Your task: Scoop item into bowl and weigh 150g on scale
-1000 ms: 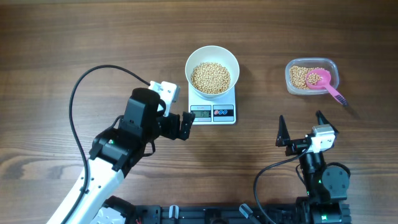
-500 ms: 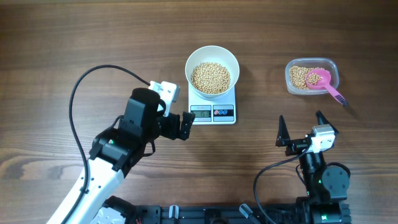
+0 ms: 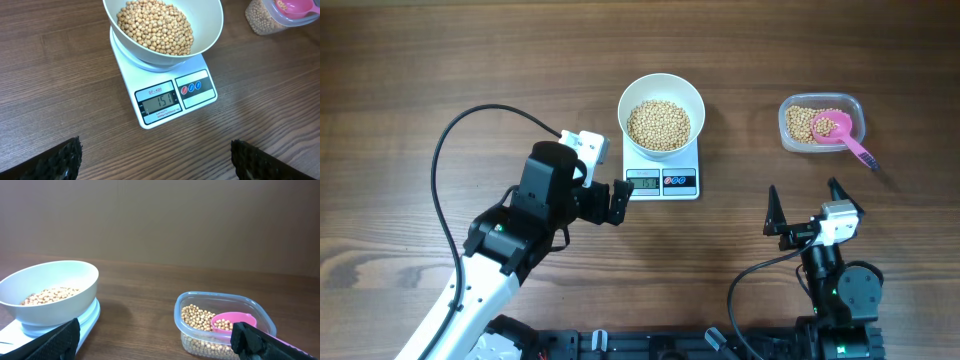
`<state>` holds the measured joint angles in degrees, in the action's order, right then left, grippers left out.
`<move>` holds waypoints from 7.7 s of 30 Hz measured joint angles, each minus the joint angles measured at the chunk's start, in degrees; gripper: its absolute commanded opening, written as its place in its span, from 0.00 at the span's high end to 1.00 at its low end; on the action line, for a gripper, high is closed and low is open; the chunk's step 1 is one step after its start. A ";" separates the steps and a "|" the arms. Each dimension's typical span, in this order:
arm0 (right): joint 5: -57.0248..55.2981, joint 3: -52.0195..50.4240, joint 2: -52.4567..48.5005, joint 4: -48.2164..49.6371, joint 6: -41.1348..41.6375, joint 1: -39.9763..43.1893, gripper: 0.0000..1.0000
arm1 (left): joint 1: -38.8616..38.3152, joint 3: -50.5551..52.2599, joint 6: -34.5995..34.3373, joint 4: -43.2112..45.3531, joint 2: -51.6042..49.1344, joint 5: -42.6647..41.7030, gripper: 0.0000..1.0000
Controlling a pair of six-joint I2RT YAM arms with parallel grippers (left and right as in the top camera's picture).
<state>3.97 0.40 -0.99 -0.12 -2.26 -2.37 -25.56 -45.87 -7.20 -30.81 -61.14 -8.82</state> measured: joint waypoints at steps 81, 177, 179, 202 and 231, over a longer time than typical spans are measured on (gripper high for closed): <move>0.00 0.00 0.00 0.00 -0.42 -0.02 0.00 | 26.12 23.50 1.55 9.86 51.76 1.25 0.00; 0.00 0.00 0.00 0.00 -0.42 -0.02 0.01 | 28.00 45.24 7.15 26.69 60.37 5.97 0.00; 0.00 0.00 0.00 0.00 -0.42 -0.02 0.00 | 28.00 45.24 7.15 26.69 60.37 5.97 0.00; 0.00 0.00 0.00 0.00 -0.42 0.00 0.00 | 28.00 45.24 7.15 26.69 60.37 5.97 0.00; 0.00 0.00 0.00 0.00 -0.42 -0.02 0.00 | 28.00 45.24 7.15 26.69 60.37 5.97 0.00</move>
<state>3.97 0.40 -0.99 -0.12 -2.68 -2.39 2.44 -0.62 -0.05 -4.12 -0.78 -2.85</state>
